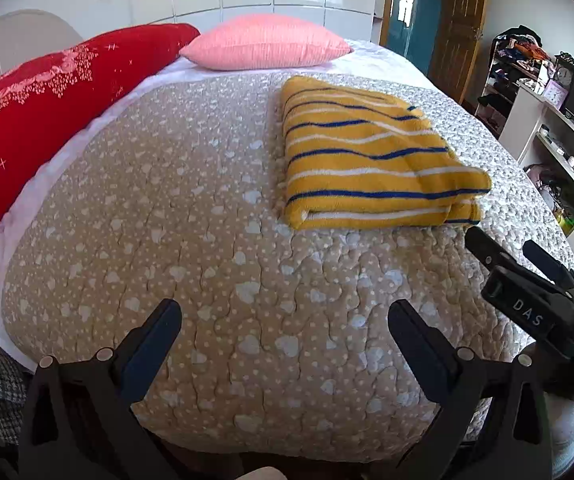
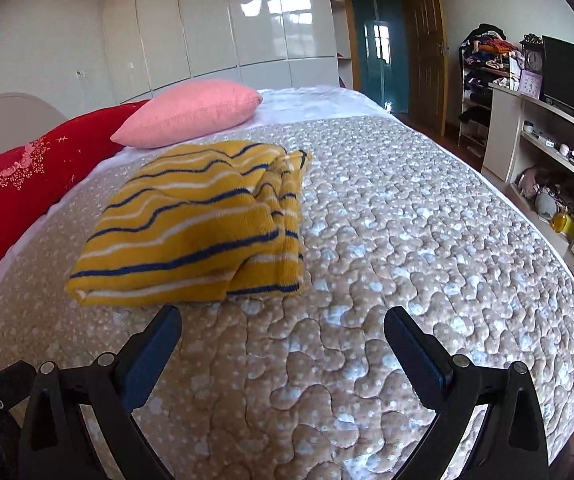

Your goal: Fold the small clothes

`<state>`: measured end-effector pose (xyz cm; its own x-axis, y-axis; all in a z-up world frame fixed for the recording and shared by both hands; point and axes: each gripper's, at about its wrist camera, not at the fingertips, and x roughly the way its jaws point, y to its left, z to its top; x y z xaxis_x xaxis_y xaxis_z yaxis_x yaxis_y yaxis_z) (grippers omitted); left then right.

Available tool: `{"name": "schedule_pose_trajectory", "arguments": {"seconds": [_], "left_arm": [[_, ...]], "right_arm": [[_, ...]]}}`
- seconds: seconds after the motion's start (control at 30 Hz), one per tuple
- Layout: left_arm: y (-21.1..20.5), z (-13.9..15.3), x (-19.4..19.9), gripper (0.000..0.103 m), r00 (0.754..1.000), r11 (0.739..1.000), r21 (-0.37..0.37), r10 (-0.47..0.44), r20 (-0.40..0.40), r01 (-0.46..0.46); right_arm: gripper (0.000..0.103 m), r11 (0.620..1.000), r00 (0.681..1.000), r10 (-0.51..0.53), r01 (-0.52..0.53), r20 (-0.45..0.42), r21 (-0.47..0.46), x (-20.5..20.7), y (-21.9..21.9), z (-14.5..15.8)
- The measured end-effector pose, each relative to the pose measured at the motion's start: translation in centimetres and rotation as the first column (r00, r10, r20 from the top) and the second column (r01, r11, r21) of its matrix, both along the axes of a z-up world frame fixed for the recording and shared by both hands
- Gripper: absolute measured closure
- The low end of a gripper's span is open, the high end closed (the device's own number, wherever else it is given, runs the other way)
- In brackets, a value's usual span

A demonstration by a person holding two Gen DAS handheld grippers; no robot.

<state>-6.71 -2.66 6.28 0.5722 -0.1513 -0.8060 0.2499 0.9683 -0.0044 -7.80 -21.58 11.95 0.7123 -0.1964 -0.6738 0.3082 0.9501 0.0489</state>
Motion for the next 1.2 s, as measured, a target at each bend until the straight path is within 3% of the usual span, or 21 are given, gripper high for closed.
{"name": "schedule_pose_trajectory", "arguments": {"seconds": [0.27,0.4,0.5,0.57,0.63,0.73,0.8,0.87,0.93,1.07,1.2], "left_arm": [[0.4,-1.4,0.7,0.0,0.999,1.0,0.005,0.009,-0.047,-0.009],[0.5,-2.7,1.2,0.0,0.997,1.0,0.021,0.016,-0.07,-0.015],[0.5,-3.9,1.6,0.0,0.995,0.999,0.037,0.021,-0.102,-0.017],[0.5,-4.7,1.8,0.0,0.992,0.999,0.041,0.021,-0.122,-0.016],[0.4,-4.9,1.8,0.0,0.993,0.999,0.046,0.019,-0.115,-0.013],[0.3,-5.0,1.6,0.0,0.994,0.999,0.054,0.016,-0.104,-0.011],[0.5,-5.2,1.7,0.0,0.994,0.999,0.046,0.018,-0.108,-0.014],[0.6,-5.4,1.8,0.0,0.994,0.999,0.036,0.02,-0.11,-0.016],[0.6,-5.6,1.7,0.0,0.994,0.999,0.039,0.021,-0.105,-0.017],[0.4,-5.7,1.3,0.0,0.995,0.999,0.047,0.031,-0.099,-0.027],[0.7,-5.7,1.6,0.0,0.992,0.999,0.023,0.03,-0.121,-0.027]], "right_arm": [[0.0,1.0,1.0,-0.005,0.005,-0.004,0.001,0.1,0.0,-0.2],[0.001,1.0,0.999,-0.011,0.011,0.048,-0.002,-0.2,-0.1,0.7],[0.012,1.0,0.995,0.021,-0.023,0.1,0.018,0.2,-0.2,2.2],[0.027,0.996,0.991,0.066,-0.072,0.118,0.046,1.3,-0.2,3.0],[0.034,0.985,0.985,0.124,-0.137,0.12,0.104,2.8,-0.2,3.1],[0.034,0.98,0.988,0.137,-0.145,0.07,0.135,5.2,-0.6,1.8],[0.034,0.993,0.997,0.061,-0.056,-0.045,0.104,6.6,-1.5,-0.3],[0.033,0.984,0.993,0.032,-0.012,-0.112,0.18,6.8,-3.0,-2.1],[0.033,0.979,0.997,0.01,0.006,-0.08,0.204,5.8,-3.5,-1.3],[0.033,0.991,0.995,0.06,-0.069,0.079,0.112,5.5,-2.3,3.7],[0.033,0.975,0.984,0.145,-0.16,0.104,0.155,10.5,-2.5,5.8]]}}
